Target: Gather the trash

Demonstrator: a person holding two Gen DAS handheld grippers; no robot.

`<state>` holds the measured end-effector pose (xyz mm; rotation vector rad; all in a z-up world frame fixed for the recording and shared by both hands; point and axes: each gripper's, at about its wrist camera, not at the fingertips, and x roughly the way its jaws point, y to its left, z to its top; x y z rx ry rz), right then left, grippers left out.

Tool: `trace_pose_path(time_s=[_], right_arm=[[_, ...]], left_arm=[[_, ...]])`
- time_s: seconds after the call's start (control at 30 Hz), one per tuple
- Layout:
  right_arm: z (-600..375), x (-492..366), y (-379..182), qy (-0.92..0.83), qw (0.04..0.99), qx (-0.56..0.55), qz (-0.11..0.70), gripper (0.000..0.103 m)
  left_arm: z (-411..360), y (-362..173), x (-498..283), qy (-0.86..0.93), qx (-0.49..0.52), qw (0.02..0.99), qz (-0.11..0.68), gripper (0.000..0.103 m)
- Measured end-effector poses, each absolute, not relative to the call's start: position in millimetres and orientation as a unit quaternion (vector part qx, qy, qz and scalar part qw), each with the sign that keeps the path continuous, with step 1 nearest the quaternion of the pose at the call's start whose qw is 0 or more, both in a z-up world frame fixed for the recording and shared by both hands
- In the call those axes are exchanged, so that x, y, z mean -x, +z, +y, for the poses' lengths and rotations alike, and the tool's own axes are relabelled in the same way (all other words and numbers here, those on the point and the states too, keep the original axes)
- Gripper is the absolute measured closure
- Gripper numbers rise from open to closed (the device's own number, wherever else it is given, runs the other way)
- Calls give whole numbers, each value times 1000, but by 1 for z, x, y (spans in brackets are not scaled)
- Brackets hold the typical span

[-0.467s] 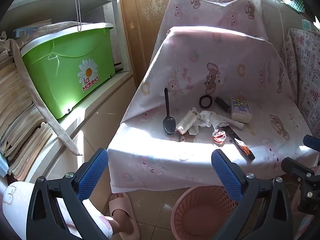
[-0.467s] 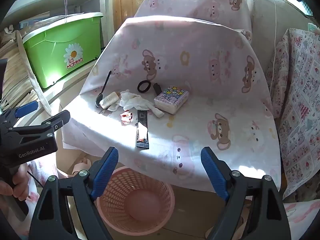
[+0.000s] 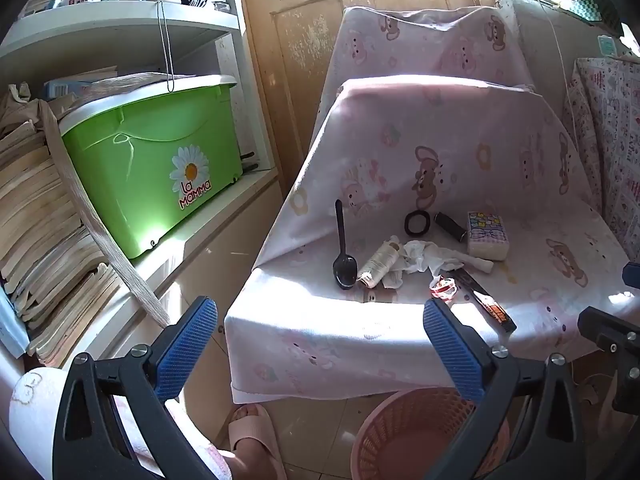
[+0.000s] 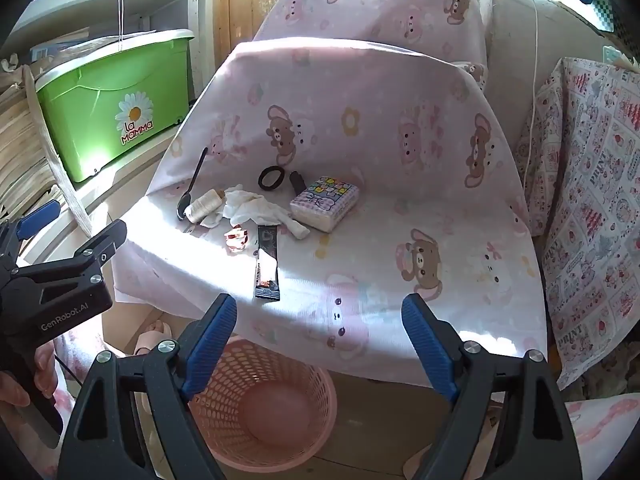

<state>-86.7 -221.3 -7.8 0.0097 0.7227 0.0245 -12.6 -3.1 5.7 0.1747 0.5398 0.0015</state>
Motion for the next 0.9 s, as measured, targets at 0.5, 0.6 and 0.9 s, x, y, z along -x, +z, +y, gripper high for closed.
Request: trace_pose_path(time_s=[0.5,0.6,0.9], right_arm=[[-220,86,-3,11,938,-3,347,17],[-216,84,-4,9,938,2,346,17],[-212,78,-7,22,939,4,344,12]], left_arm=[[-3,2,8,16,-79,959,273,1],[-3,4,11,25,-81,961,262,1],[10,14,16,36,-49,968,243,1]])
